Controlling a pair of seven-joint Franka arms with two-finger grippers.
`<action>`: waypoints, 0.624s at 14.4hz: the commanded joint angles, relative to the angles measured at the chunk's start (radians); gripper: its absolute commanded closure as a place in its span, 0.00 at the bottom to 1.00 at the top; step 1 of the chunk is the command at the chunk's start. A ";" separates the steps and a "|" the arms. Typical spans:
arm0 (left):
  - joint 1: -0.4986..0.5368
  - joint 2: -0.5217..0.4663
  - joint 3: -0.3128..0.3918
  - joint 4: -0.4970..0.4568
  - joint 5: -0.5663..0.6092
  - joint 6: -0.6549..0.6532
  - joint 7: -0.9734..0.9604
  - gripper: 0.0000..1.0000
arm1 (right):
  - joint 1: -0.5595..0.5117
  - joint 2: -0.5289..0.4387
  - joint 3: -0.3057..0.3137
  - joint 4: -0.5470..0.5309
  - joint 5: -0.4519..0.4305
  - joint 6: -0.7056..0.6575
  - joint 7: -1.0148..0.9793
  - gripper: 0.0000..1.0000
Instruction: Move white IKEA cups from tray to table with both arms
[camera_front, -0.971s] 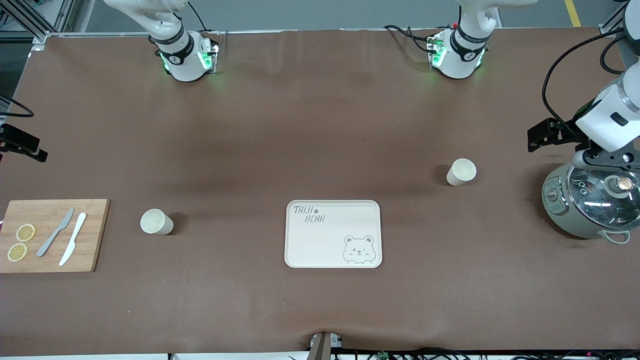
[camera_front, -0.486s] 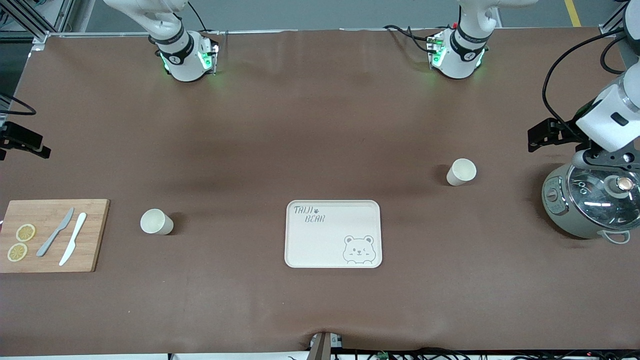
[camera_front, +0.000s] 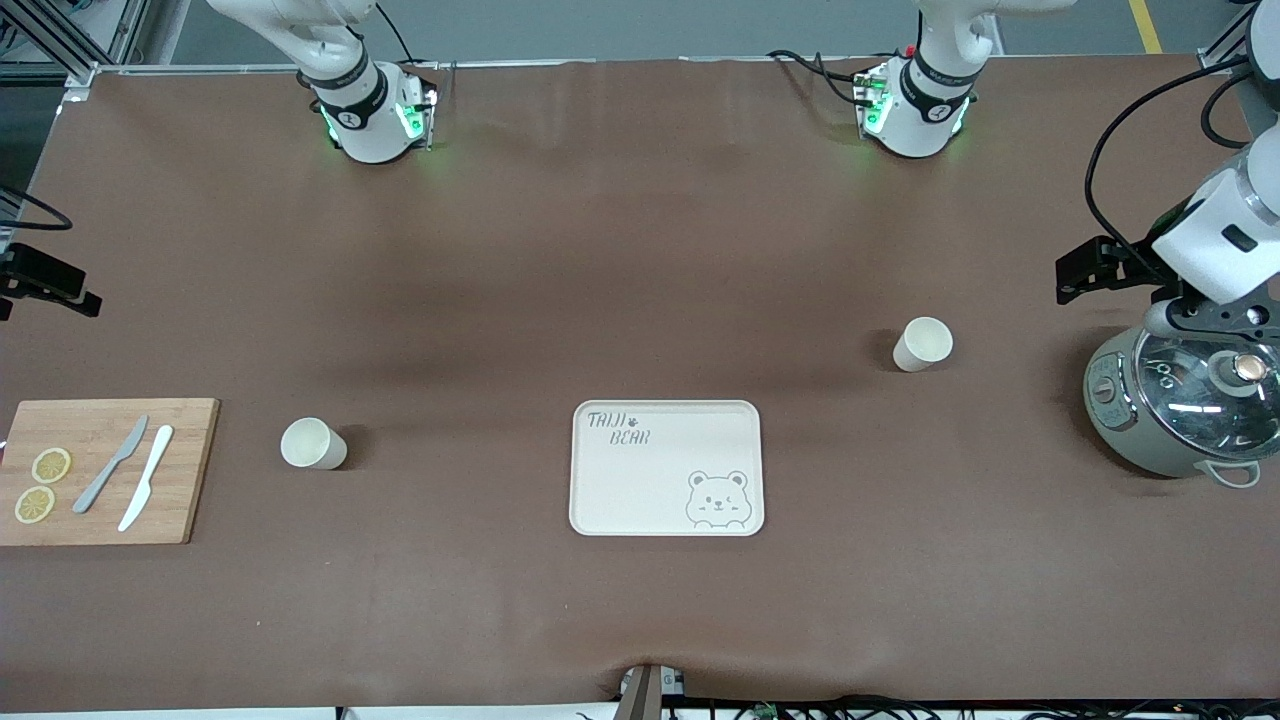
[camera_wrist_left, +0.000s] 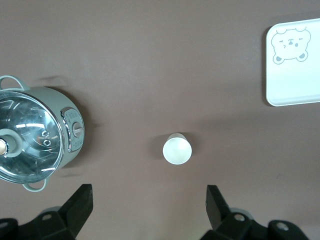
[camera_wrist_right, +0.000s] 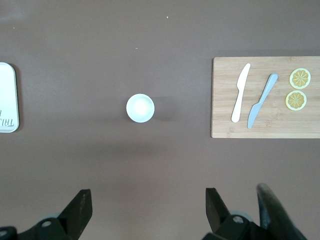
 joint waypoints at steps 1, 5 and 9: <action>0.000 -0.010 0.003 0.006 0.014 -0.015 0.005 0.00 | -0.002 -0.003 0.004 0.003 -0.001 -0.009 0.019 0.00; 0.000 -0.010 0.003 0.006 0.012 -0.015 0.005 0.00 | -0.003 -0.001 0.004 0.001 -0.001 -0.010 0.019 0.00; 0.000 -0.013 0.002 0.008 0.012 -0.015 0.003 0.00 | -0.002 0.000 0.004 -0.005 -0.001 -0.010 0.019 0.00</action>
